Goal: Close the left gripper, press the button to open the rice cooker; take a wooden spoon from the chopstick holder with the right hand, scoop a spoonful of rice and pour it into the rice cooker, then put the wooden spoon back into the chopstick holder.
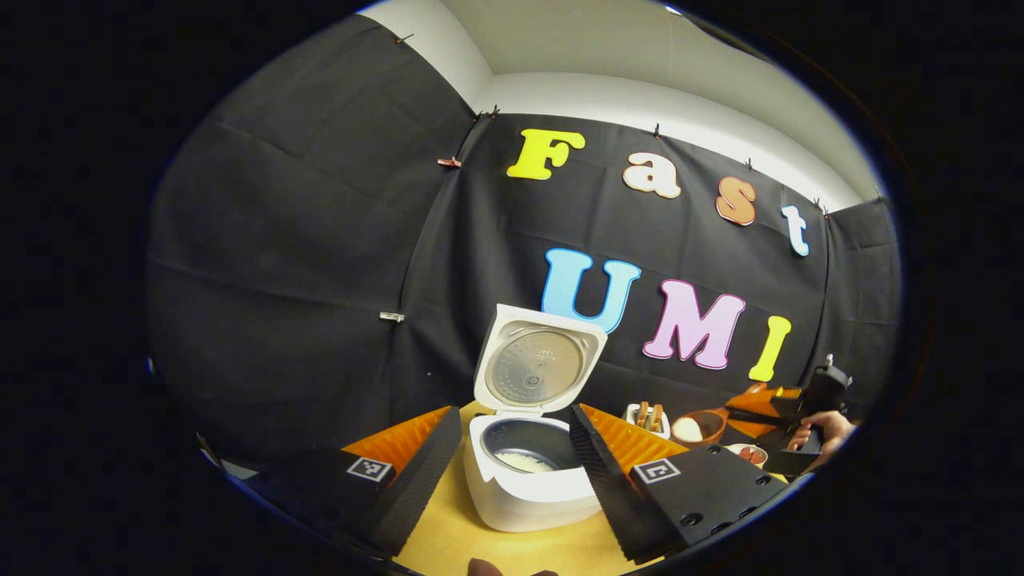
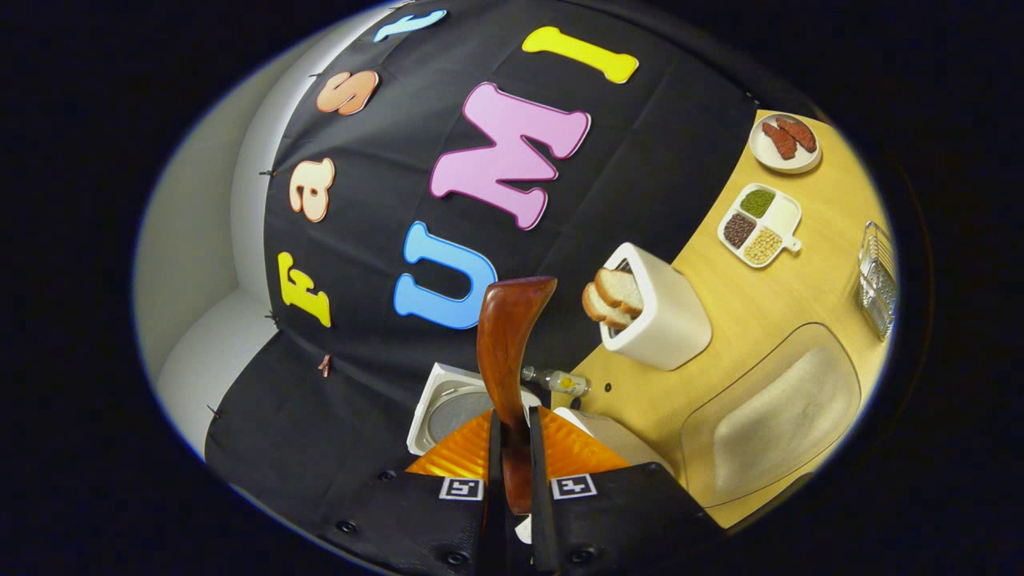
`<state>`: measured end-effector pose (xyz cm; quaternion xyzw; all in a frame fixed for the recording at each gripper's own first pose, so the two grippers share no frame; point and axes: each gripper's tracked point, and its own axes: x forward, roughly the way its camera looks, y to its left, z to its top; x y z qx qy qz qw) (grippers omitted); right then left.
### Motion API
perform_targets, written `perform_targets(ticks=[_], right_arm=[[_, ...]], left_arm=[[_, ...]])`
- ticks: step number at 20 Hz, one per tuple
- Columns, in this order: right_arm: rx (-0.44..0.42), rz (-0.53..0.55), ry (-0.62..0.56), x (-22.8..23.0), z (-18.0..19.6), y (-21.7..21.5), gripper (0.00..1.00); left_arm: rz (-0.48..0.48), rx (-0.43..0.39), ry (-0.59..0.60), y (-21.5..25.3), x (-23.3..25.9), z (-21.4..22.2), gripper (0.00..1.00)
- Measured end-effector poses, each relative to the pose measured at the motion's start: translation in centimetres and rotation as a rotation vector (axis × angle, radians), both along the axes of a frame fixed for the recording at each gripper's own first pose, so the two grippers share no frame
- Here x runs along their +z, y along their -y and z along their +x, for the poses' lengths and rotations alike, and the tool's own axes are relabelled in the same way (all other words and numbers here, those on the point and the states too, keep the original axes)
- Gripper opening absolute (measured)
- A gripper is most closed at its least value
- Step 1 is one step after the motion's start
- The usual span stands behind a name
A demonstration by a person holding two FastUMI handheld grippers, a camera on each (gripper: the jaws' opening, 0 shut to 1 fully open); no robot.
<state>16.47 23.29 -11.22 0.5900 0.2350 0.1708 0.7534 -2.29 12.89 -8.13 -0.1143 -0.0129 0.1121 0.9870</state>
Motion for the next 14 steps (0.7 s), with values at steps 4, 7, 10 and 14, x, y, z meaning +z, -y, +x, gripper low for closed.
perform_targets(ticks=[4, 7, 10, 14], right_arm=[[0.062, -0.01, 0.026, 1.6, 1.7, -6.6, 0.16], [0.094, -0.095, 0.04, 1.2, 2.8, -11.0, 0.16], [0.134, -0.192, 0.057, 0.2, 4.2, -15.0, 0.16], [0.167, -0.36, 0.105, -1.7, 6.7, -18.2, 0.16]], left_arm=[[0.015, 0.026, -0.016, -1.7, -0.7, -0.9, 0.94], [0.043, 0.036, -0.032, -2.5, -1.4, -1.2, 0.94], [0.062, 0.044, -0.042, -3.0, -2.1, -1.5, 0.94], [0.058, 0.065, -0.066, -3.8, -3.1, -2.3, 0.94]])
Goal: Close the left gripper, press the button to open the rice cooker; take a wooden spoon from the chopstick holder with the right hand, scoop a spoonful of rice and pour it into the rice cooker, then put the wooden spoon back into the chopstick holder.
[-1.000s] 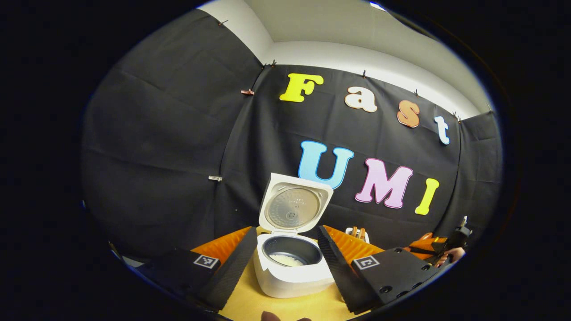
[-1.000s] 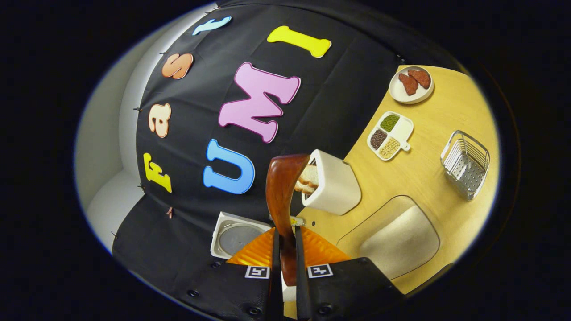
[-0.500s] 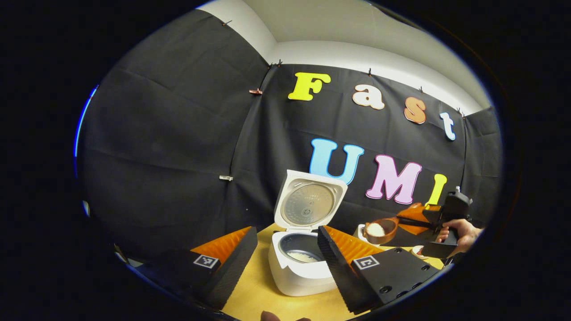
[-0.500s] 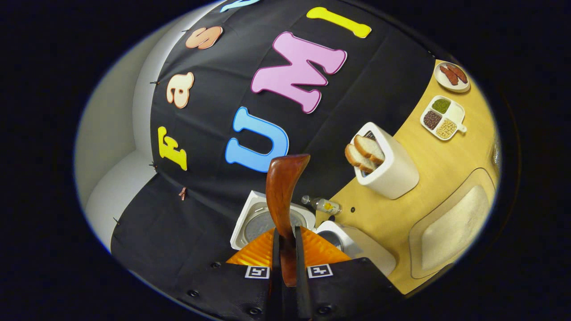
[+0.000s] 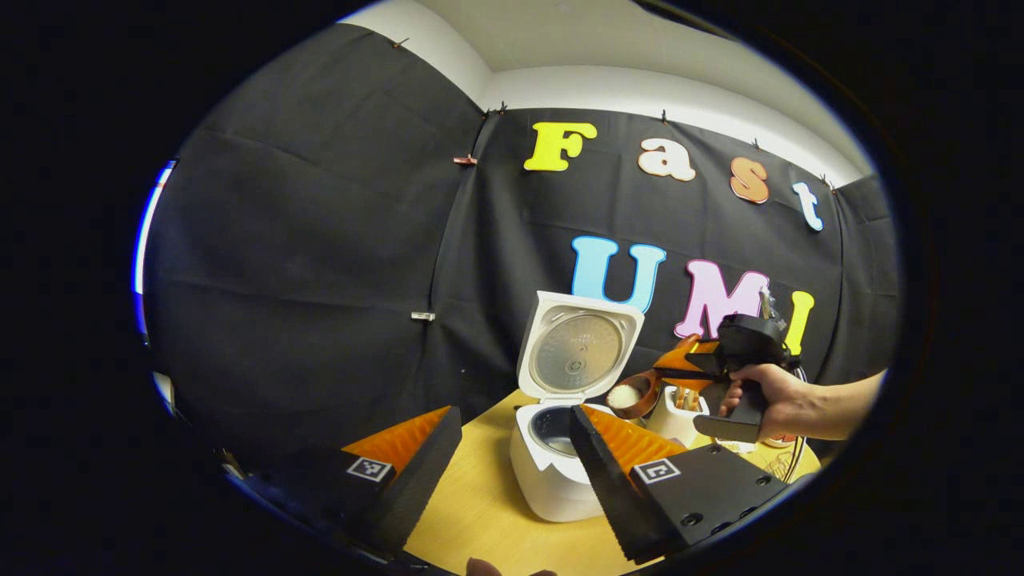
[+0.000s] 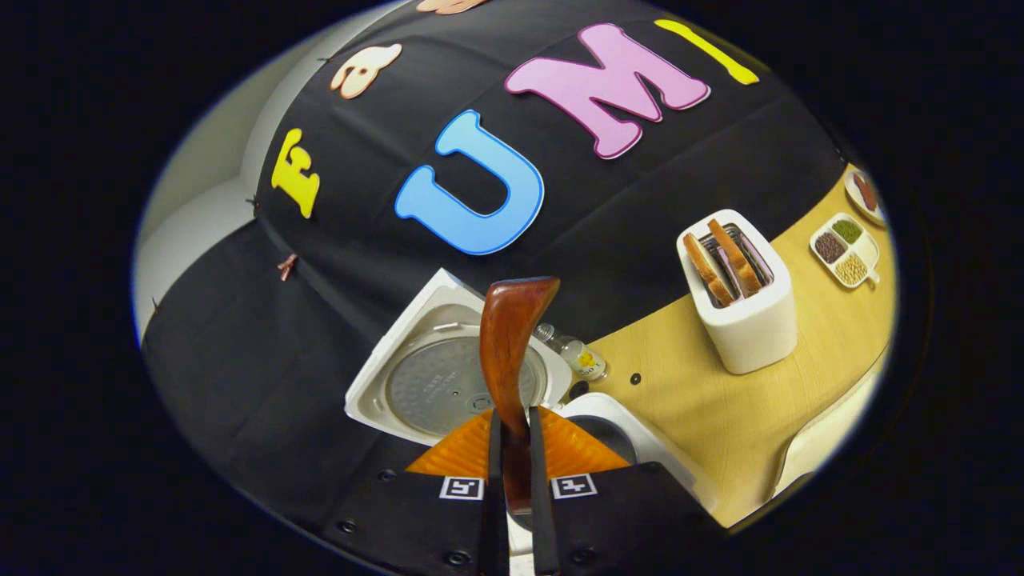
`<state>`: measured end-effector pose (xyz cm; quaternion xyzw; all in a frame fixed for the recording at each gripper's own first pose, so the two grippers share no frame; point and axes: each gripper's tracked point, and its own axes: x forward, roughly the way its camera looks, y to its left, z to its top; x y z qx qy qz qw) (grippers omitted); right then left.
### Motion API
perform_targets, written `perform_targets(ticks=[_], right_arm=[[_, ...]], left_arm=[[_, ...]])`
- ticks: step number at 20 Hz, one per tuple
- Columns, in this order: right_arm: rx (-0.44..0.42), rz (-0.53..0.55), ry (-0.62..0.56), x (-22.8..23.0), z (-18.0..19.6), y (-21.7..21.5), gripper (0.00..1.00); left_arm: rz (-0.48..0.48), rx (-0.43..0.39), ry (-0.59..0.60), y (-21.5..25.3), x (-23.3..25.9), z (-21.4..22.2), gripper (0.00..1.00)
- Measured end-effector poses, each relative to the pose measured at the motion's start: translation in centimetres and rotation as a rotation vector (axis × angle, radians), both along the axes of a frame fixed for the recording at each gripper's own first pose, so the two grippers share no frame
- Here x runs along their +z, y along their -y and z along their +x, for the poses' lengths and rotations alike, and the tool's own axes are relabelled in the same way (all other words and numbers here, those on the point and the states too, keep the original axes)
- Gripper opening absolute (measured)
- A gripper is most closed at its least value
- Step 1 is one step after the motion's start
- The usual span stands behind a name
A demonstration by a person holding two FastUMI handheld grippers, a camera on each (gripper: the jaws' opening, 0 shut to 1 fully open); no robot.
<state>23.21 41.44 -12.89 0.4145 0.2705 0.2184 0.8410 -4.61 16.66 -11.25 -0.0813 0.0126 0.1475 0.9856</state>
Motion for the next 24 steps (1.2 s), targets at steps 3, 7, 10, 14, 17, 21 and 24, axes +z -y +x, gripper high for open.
perform_targets(ticks=[3, 7, 10, 14, 17, 21, 24], right_arm=[[0.034, -0.118, 0.054, -1.0, 1.1, -1.3, 0.16], [0.055, -0.246, 0.115, -1.6, 1.9, -1.8, 0.16], [0.083, -0.326, 0.166, -1.8, 2.1, -2.0, 0.16], [0.13, -0.394, 0.243, -1.1, 1.8, -2.5, 0.16], [0.161, -0.448, 0.327, 0.2, 1.7, -3.0, 0.16], [0.202, -0.52, 0.439, 2.1, 1.6, -3.9, 0.16], [0.252, -0.598, 0.533, 3.2, 0.7, -4.9, 0.16]], left_arm=[[-0.002, 0.017, -0.015, -0.4, -0.6, -0.5, 0.94], [-0.01, 0.024, -0.037, -0.8, -1.4, -0.5, 0.94], [-0.02, 0.017, -0.037, -0.5, -1.6, 0.0, 0.94], [-0.027, 0.011, -0.039, -0.5, -1.6, 0.5, 0.94], [-0.035, 0.016, -0.04, -0.4, -1.7, 0.6, 0.94], [-0.028, 0.015, -0.043, -0.5, -1.8, 0.5, 0.94], [-0.03, 0.017, -0.043, -0.5, -1.9, 0.4, 0.94]])
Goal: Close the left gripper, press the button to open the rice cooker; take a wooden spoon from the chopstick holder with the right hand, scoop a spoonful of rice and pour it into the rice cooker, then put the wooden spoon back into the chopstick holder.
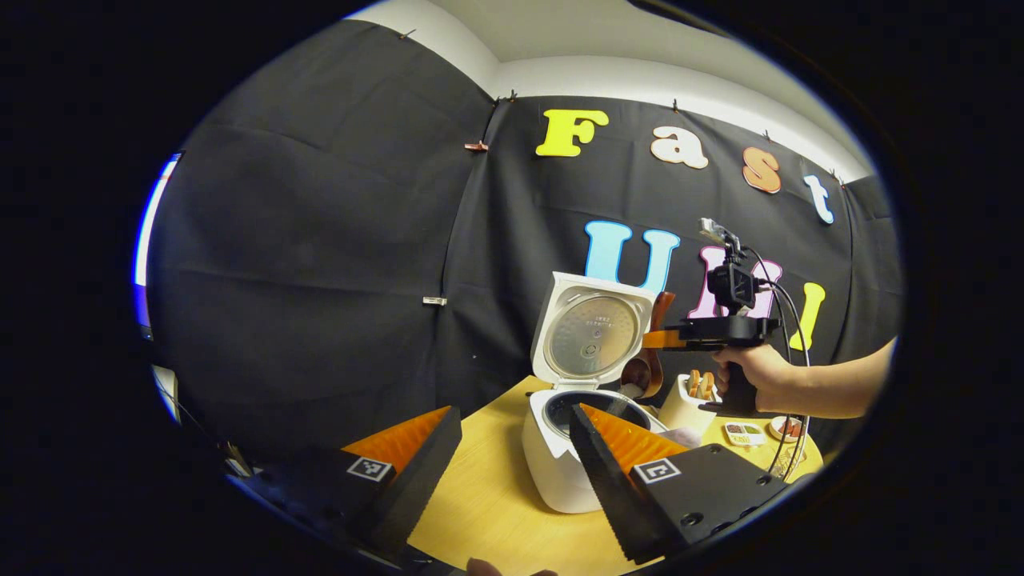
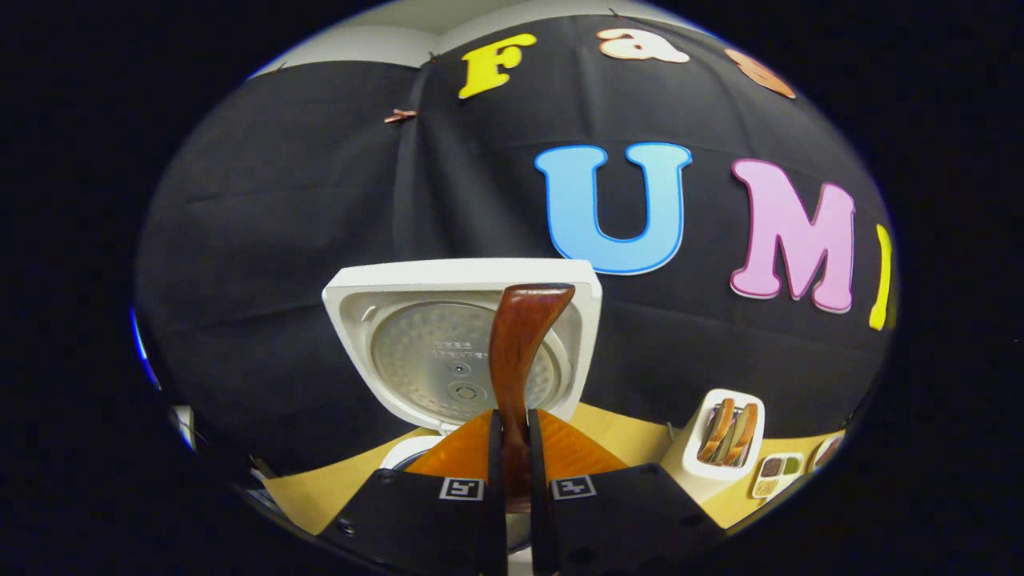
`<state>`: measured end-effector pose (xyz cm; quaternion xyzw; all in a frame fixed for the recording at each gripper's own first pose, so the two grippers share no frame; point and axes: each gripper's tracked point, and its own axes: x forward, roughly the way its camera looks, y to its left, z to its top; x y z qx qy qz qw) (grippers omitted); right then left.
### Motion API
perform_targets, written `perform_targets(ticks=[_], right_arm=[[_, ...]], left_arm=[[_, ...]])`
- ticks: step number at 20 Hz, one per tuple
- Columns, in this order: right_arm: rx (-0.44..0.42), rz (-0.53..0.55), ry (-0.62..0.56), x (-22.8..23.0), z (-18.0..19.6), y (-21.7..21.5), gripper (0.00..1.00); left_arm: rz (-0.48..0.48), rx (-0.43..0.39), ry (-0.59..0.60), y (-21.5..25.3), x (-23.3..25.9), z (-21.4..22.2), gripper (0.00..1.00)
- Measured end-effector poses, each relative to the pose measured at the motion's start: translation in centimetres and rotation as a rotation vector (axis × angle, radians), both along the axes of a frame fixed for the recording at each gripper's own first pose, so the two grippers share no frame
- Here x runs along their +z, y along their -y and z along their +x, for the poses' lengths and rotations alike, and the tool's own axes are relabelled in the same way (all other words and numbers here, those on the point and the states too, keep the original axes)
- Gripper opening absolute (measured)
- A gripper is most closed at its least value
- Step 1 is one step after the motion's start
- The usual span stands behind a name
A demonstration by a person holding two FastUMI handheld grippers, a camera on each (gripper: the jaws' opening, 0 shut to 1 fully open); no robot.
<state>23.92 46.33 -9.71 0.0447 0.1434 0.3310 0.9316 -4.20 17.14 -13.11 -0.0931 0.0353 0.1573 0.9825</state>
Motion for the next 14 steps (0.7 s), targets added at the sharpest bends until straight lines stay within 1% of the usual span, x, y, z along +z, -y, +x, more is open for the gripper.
perform_targets(ticks=[4, 8, 12, 14], right_arm=[[0.1, -0.114, 0.131, 1.3, -2.1, -1.9, 0.16], [0.171, -0.197, 0.247, 2.4, -4.2, -3.2, 0.16], [0.205, -0.24, 0.317, 3.2, -5.6, -3.9, 0.16], [0.206, -0.265, 0.343, 3.3, -5.8, -4.0, 0.16]], left_arm=[[-0.012, 0.003, 0.003, 0.1, -0.1, -0.4, 0.94], [-0.011, 0.008, 0.005, 0.1, 0.1, -0.6, 0.94], [-0.009, 0.016, 0.007, -0.2, 0.3, -1.2, 0.94], [-0.01, 0.02, 0.01, -0.1, 0.4, -1.6, 0.94]])
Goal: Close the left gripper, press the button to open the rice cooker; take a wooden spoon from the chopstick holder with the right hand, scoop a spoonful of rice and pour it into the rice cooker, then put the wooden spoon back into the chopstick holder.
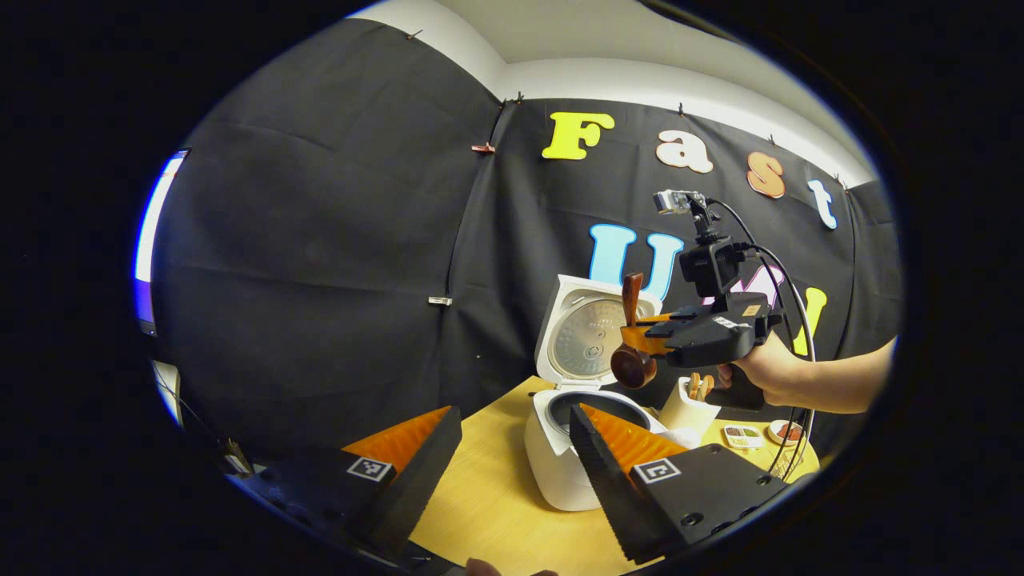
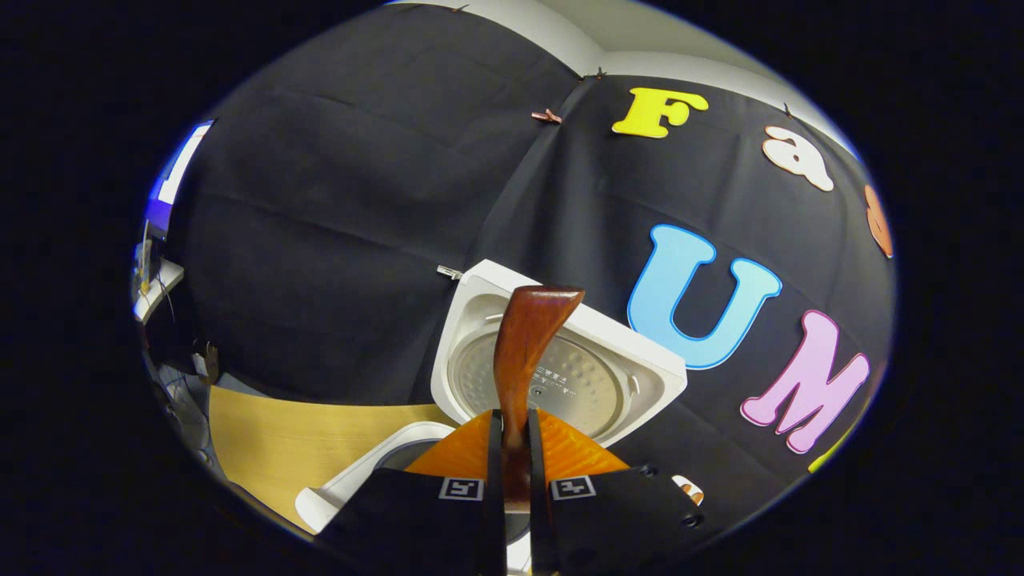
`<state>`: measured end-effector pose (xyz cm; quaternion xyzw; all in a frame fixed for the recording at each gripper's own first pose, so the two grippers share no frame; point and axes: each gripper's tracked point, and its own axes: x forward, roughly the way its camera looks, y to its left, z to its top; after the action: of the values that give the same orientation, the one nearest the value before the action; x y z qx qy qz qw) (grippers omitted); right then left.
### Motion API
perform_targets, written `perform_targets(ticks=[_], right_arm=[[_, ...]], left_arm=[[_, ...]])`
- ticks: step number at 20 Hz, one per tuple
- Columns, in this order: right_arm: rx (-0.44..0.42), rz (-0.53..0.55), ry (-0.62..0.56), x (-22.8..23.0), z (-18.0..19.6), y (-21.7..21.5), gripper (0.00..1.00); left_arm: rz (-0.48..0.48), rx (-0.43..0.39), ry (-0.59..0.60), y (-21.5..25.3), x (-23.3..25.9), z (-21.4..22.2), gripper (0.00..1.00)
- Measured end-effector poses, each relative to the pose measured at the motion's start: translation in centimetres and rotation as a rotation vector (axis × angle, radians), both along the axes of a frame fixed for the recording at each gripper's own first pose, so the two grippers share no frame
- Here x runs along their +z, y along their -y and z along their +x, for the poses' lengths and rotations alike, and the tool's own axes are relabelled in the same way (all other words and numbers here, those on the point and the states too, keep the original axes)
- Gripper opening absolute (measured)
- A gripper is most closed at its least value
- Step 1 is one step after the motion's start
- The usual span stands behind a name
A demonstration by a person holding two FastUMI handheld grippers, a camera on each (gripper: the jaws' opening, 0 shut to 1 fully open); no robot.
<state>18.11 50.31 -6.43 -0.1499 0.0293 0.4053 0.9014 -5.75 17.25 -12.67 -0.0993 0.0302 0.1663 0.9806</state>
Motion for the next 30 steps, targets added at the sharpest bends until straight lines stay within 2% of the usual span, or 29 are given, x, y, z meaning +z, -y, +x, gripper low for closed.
perform_targets(ticks=[2, 5, 7, 10, 13, 22, 25, 30], right_arm=[[0.0, -0.008, -0.014, -0.3, -0.1, 0.1, 0.16], [-0.02, 0.085, -0.17, -0.9, -0.1, 0.5, 0.16], [-0.062, 0.187, -0.298, -0.9, 0.6, 1.4, 0.16], [-0.119, 0.399, -0.507, -0.1, 1.1, 3.4, 0.16], [-0.145, 0.54, -0.606, 0.3, 1.5, 5.9, 0.16], [-0.21, 0.828, -0.54, 7.2, -0.6, 19.9, 0.16], [-0.274, 0.864, -0.492, 7.8, -1.1, 26.1, 0.16], [-0.421, 0.861, -0.416, 5.9, -2.6, 37.1, 0.16]], left_arm=[[0.013, 0.003, -0.002, 0.1, 0.1, -0.5, 0.94], [0.033, 0.01, -0.005, 0.0, 0.3, -1.2, 0.94], [0.048, 0.011, -0.008, 0.3, 0.4, -1.5, 0.94], [0.059, 0.007, -0.01, 0.8, 0.9, -1.9, 0.94], [0.068, 0.0, 0.004, 1.3, 1.6, -1.8, 0.94], [0.1, -0.05, 0.04, 3.5, 3.9, 0.6, 0.94], [0.096, -0.071, 0.042, 4.3, 4.2, 1.3, 0.94], [0.101, -0.086, 0.043, 5.0, 4.6, 2.8, 0.94]])
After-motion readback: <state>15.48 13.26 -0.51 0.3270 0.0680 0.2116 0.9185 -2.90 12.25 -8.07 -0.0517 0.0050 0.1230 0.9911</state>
